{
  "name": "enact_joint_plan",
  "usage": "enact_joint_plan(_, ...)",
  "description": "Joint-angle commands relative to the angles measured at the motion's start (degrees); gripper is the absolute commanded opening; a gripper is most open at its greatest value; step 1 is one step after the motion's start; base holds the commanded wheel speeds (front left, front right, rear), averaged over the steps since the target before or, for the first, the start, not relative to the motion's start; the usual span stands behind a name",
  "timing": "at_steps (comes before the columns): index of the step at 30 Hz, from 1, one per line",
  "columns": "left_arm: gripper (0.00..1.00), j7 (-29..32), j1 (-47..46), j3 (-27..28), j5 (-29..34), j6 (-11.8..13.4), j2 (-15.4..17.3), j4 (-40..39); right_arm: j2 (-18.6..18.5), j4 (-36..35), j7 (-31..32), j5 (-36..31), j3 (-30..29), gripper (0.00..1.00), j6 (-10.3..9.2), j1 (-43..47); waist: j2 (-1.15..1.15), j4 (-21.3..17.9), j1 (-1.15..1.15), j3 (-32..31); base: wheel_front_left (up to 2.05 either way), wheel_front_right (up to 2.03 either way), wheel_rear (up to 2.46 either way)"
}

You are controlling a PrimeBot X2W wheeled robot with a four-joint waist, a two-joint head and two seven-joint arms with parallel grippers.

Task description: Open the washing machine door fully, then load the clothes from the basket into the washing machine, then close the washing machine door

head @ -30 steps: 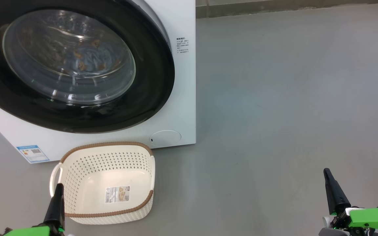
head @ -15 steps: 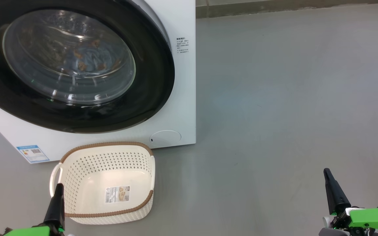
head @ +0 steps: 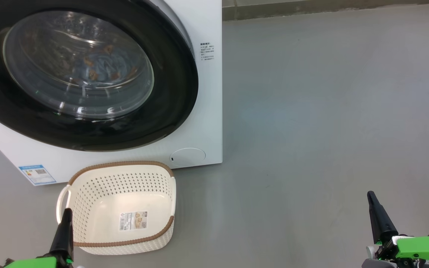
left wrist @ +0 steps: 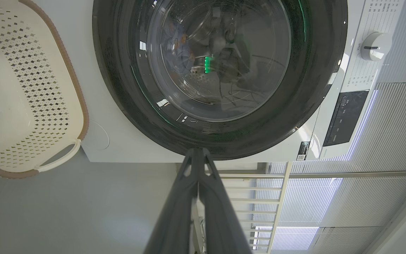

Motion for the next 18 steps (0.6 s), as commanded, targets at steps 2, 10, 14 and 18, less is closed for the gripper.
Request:
enact_joint_plan(2, 0.00, 0.24, -2.26, 1.84, -0.14, -0.60, 0.94, -0.98, -0.13, -1.39, 0.43, -0.16, 1.38, 0.00, 0.09, -2.35, 0.00, 0.00, 0.00, 0.00, 0.00, 0.00, 0.00)
enact_joint_plan(10, 0.00, 0.24, -2.26, 1.84, -0.14, -0.60, 0.94, -0.98, -0.12, -1.39, 0.44, -0.18, 1.36, 0.00, 0.09, -2.35, 0.00, 0.00, 0.00, 0.00, 0.00, 0.00, 0.00)
enact_joint_plan(14, 0.00, 0.23, -2.26, 1.84, -0.15, -0.60, 0.94, -0.98, -0.11, -1.39, 0.45, -0.18, 1.35, 0.00, 0.09, -2.35, 0.00, 0.00, 0.00, 0.00, 0.00, 0.00, 0.00)
enact_joint_plan(18, 0.00, 0.23, -2.26, 1.83, -0.15, -0.60, 0.94, -0.98, -0.11, -1.39, 0.46, -0.19, 1.34, 0.00, 0.09, -2.35, 0.00, 0.00, 0.00, 0.00, 0.00, 0.00, 0.00)
